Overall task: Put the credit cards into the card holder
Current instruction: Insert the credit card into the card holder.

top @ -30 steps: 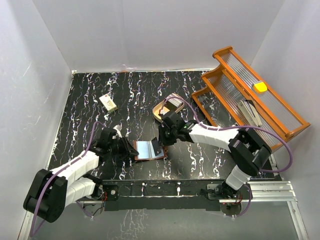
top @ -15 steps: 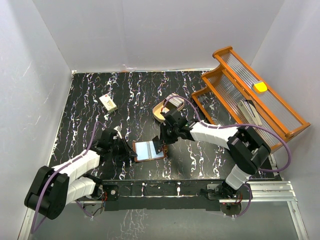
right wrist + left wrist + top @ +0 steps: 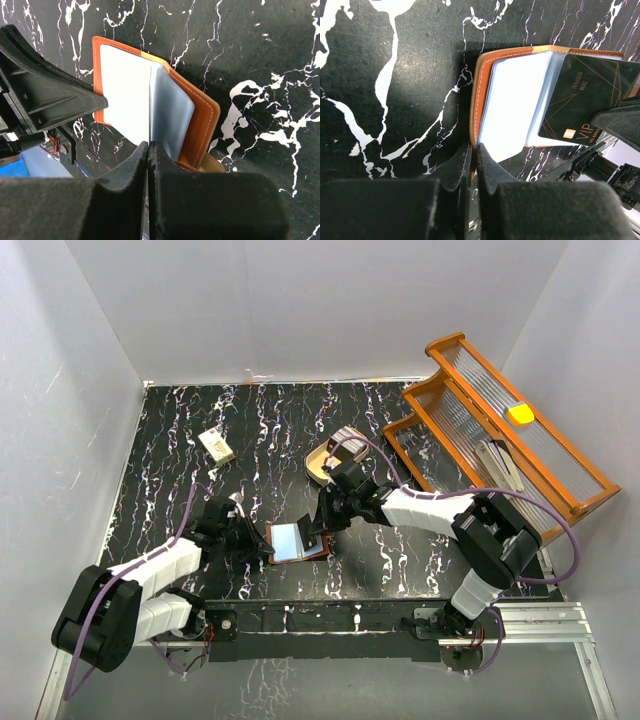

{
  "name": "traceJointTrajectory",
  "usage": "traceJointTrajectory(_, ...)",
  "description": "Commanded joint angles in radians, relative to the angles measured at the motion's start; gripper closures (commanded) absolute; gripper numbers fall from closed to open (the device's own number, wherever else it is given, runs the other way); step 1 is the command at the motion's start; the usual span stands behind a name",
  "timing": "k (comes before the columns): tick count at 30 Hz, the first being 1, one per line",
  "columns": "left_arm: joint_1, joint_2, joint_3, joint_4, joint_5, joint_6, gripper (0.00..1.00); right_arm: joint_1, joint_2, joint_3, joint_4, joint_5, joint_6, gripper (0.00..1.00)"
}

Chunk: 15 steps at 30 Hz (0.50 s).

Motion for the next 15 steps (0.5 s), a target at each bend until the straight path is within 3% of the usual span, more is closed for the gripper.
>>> traceJointTrajectory(1,-0.003,0.021,0.005,-0.051,-0.021,0.018,1.0,-0.002,-0.015,-0.02,0.086,-0.02,0.035,1.0)
traceJointTrajectory(15,-0.002,0.021,0.004,-0.037,-0.005,0.009,1.0,-0.001,0.035,-0.053,0.166,-0.062,0.084,1.0)
